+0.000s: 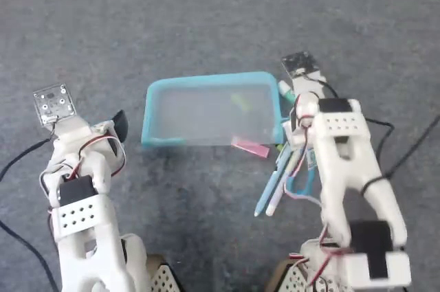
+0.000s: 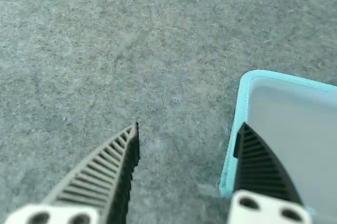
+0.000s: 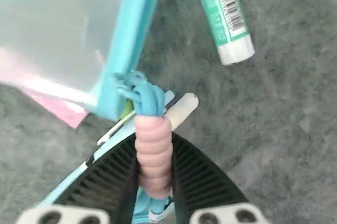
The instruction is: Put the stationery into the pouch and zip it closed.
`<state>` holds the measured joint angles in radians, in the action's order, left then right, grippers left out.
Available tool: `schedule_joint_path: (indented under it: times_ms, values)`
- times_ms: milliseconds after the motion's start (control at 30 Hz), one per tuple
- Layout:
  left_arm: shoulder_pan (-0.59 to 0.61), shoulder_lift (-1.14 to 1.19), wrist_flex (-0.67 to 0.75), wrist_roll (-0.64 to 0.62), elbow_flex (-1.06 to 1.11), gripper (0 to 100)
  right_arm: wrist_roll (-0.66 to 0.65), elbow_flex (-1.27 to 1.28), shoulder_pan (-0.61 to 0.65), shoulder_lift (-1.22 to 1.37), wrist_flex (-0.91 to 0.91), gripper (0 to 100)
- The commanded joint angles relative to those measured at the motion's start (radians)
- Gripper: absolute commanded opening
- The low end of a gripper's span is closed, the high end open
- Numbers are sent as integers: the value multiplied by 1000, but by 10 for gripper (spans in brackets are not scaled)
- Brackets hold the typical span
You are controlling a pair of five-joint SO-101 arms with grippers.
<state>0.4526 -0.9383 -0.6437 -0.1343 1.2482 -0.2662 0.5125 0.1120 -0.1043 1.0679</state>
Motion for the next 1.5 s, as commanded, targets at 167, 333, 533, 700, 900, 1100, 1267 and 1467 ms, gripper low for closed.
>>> schedule_joint_path:
  times_ms: [167, 333, 533, 700, 900, 1100, 1267, 1467]
  values:
    - [-9, 8, 32, -3, -28, 276, 11, -152, -22, 96, 53, 297]
    - [-9, 8, 32, -3, -28, 276, 6, -152, -21, 105, 42, 275]
    - [-11, 8, 32, -3, -28, 276, -92, -178, 24, 140, -42, 276]
    - [-11, 8, 32, -3, -28, 276, -132, -230, 31, 237, -44, 274]
    - [-11, 8, 32, -3, -28, 276, -132, -265, -8, 308, -42, 244]
    - [-11, 8, 32, -3, -28, 276, -106, -265, -22, 306, -47, 108]
    - [-12, 8, 32, -3, -28, 276, -83, -267, -19, 303, -44, 0]
    - [-121, 8, 31, 60, -2, 275, -17, -247, -28, 125, 42, 7]
